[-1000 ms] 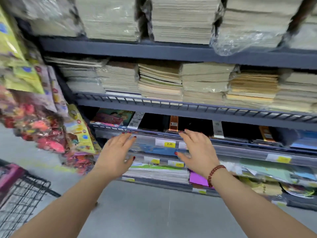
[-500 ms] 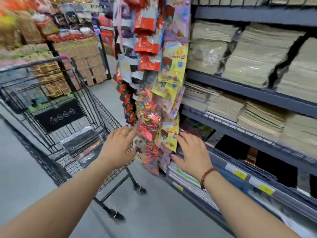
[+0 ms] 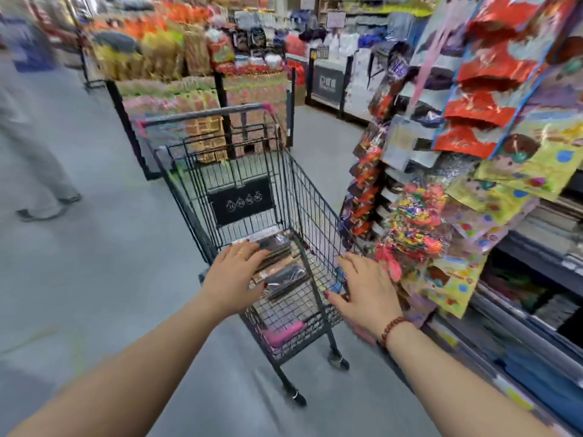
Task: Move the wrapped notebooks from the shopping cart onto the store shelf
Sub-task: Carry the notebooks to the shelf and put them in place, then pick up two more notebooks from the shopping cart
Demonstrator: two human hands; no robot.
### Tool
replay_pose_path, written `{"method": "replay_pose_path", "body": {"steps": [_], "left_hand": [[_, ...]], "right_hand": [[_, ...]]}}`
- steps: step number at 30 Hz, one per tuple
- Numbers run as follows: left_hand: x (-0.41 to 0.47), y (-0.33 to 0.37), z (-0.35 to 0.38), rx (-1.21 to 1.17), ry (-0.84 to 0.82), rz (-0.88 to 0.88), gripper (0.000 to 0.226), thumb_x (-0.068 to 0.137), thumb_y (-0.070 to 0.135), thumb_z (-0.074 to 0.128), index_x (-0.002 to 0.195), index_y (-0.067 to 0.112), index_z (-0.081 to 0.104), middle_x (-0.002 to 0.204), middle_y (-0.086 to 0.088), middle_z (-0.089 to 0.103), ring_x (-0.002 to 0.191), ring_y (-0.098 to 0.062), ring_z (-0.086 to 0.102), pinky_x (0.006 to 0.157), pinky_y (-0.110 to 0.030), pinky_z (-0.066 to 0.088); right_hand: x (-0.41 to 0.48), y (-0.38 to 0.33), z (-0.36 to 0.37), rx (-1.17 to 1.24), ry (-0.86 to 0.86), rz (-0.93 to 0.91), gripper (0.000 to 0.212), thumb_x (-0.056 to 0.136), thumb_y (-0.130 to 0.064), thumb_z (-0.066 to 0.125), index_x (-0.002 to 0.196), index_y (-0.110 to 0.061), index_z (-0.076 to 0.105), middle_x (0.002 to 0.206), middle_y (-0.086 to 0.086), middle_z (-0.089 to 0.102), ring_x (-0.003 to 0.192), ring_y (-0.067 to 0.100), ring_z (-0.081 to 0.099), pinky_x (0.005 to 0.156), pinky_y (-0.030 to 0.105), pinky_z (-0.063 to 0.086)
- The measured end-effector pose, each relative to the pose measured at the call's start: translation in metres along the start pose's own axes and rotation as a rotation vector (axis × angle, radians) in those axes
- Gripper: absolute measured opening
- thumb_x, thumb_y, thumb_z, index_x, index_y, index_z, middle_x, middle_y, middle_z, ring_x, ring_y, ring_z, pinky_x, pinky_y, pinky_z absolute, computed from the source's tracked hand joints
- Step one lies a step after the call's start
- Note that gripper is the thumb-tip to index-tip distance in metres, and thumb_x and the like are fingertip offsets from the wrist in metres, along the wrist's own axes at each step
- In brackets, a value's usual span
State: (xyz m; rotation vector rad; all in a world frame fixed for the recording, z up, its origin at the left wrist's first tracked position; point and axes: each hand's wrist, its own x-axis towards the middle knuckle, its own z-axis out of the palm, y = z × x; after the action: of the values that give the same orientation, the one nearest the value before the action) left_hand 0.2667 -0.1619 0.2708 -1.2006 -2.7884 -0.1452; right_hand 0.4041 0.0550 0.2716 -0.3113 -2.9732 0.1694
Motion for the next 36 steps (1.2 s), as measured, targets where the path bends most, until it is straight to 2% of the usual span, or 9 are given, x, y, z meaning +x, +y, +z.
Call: {"method": "replay_pose_path", "body": {"steps": [6,10,14,21,25,28,31,36], "left_hand": [[0.017,-0.029,0.024,-0.073,-0.026,-0.026,0.065,0.084,0.042,0.055,0.143,0.022,0.036,0.148,-0.003,0.038,0.139,-0.025,0.029,0.116,-0.041,0.02],[0.047,-0.044,0.036,-0.059,-0.038,-0.032,0.062,0.085,0.042,0.053,0.143,0.024,0.036,0.149,-0.003,0.038,0.138,-0.024,0.03,0.115,-0.039,0.019],[0.09,-0.058,0.049,-0.027,-0.119,-0.039,0.064,0.086,0.043,0.052,0.144,0.026,0.031,0.152,-0.001,0.032,0.14,-0.023,0.025,0.117,-0.039,0.015],[0.157,-0.075,0.084,-0.037,-0.19,-0.032,0.065,0.085,0.044,0.05,0.145,0.027,0.029,0.152,-0.001,0.031,0.14,-0.022,0.025,0.117,-0.042,0.016],[0.195,-0.09,0.112,-0.048,-0.253,0.012,0.065,0.084,0.046,0.051,0.143,0.029,0.031,0.151,0.002,0.033,0.14,-0.021,0.027,0.118,-0.044,0.016],[0.225,-0.107,0.144,-0.047,-0.322,0.047,0.066,0.083,0.046,0.051,0.143,0.031,0.03,0.15,0.002,0.034,0.138,-0.021,0.029,0.116,-0.046,0.022],[0.25,-0.128,0.177,-0.061,-0.421,0.09,0.065,0.082,0.042,0.052,0.142,0.031,0.031,0.151,0.0,0.033,0.137,-0.023,0.031,0.112,-0.048,0.029],[0.279,-0.163,0.223,-0.055,-0.532,0.169,0.068,0.081,0.041,0.052,0.144,0.027,0.029,0.154,-0.005,0.026,0.14,-0.025,0.026,0.112,-0.048,0.029]], "right_hand": [[0.033,-0.017,0.022,0.011,-0.058,-0.013,0.059,0.087,-0.049,0.049,0.138,-0.021,0.036,0.141,0.001,0.038,0.131,0.022,0.033,0.11,0.037,0.024],[0.075,-0.007,0.046,0.026,-0.103,0.003,0.064,0.087,-0.051,0.05,0.141,-0.023,0.031,0.148,0.002,0.033,0.137,0.022,0.027,0.114,0.036,0.018],[0.118,0.005,0.071,0.063,-0.151,0.022,0.068,0.087,-0.054,0.049,0.144,-0.025,0.027,0.152,0.002,0.028,0.14,0.021,0.023,0.116,0.037,0.012],[0.172,0.027,0.1,0.089,-0.206,0.049,0.066,0.087,-0.053,0.05,0.143,-0.024,0.028,0.147,0.001,0.035,0.136,0.021,0.029,0.114,0.037,0.019],[0.188,0.035,0.123,0.142,-0.235,0.131,0.063,0.087,-0.051,0.05,0.14,-0.023,0.034,0.144,0.002,0.038,0.133,0.022,0.034,0.111,0.039,0.027],[0.197,0.035,0.151,0.166,-0.261,0.231,0.059,0.087,-0.051,0.047,0.137,-0.023,0.036,0.14,0.0,0.041,0.129,0.02,0.037,0.107,0.038,0.034],[0.209,0.029,0.181,0.186,-0.314,0.38,0.061,0.088,-0.051,0.046,0.14,-0.022,0.033,0.14,0.0,0.041,0.13,0.021,0.035,0.107,0.04,0.034],[0.225,0.005,0.234,0.324,-0.383,0.656,0.064,0.088,-0.048,0.048,0.142,-0.018,0.031,0.143,0.005,0.038,0.13,0.025,0.037,0.104,0.043,0.038]]}}
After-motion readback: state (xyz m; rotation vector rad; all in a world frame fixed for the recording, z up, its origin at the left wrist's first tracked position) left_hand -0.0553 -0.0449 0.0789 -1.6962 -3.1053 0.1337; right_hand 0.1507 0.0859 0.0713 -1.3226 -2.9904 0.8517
